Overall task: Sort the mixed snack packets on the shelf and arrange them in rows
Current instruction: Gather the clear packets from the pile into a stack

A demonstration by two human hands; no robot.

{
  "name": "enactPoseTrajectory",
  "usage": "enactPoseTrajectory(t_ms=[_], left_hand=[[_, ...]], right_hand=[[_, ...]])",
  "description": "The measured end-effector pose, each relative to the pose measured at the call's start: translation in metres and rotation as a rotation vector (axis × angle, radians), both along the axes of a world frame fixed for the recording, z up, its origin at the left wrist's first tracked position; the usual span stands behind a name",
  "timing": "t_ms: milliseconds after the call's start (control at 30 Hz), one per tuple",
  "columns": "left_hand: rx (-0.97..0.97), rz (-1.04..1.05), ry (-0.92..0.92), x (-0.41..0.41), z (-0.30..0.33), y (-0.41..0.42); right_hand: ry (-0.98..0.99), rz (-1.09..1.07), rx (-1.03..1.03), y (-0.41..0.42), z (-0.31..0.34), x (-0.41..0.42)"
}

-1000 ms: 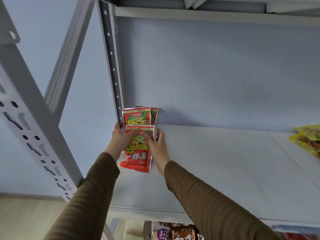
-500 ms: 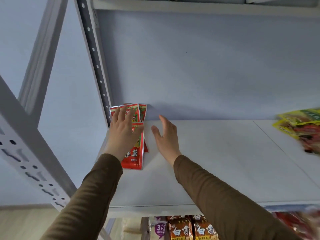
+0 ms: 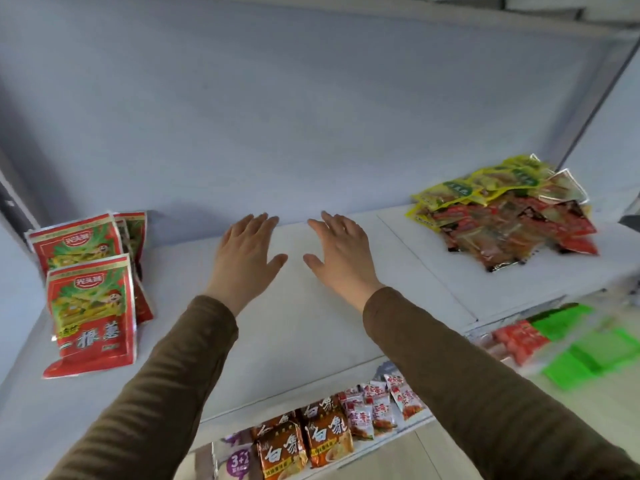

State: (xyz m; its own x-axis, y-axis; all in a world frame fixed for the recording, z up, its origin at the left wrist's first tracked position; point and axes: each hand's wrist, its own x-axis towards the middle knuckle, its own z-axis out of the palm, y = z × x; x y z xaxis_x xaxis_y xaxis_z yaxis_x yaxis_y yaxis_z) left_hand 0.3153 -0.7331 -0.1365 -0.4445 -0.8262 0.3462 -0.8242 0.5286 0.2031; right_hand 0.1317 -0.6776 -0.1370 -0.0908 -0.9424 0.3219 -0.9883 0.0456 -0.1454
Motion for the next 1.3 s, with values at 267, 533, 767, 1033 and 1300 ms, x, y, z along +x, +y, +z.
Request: enactPoseTrajectory(t_ms=[267, 533, 767, 1033, 1300], left_hand=[[0.052, -0.07, -0.034, -0.16, -0.002, 0.036], [0.092, -0.087, -0.03, -0.276, -0.001, 0.052], [0.103, -0.153, -0.014, -0.338, -0.002, 0.033], [0.133, -0.221, 0.002, -0.401, -0.011, 0.019], [0.179, -0.157, 0.029, -0.452, -0.02, 0.015]], right_hand=[[-0.019, -0.056, 0.056, 0.05, -0.001, -0.156], [-0.049, -0.088, 0.052, 0.077, -0.003, -0.275], [-0.074, -0.126, 0.024, 0.069, -0.006, -0.33], [-0.08, -0.176, 0.043, 0.061, -0.011, -0.384], [-0.071, -0.184, 0.035, 0.051, -0.014, -0.454]])
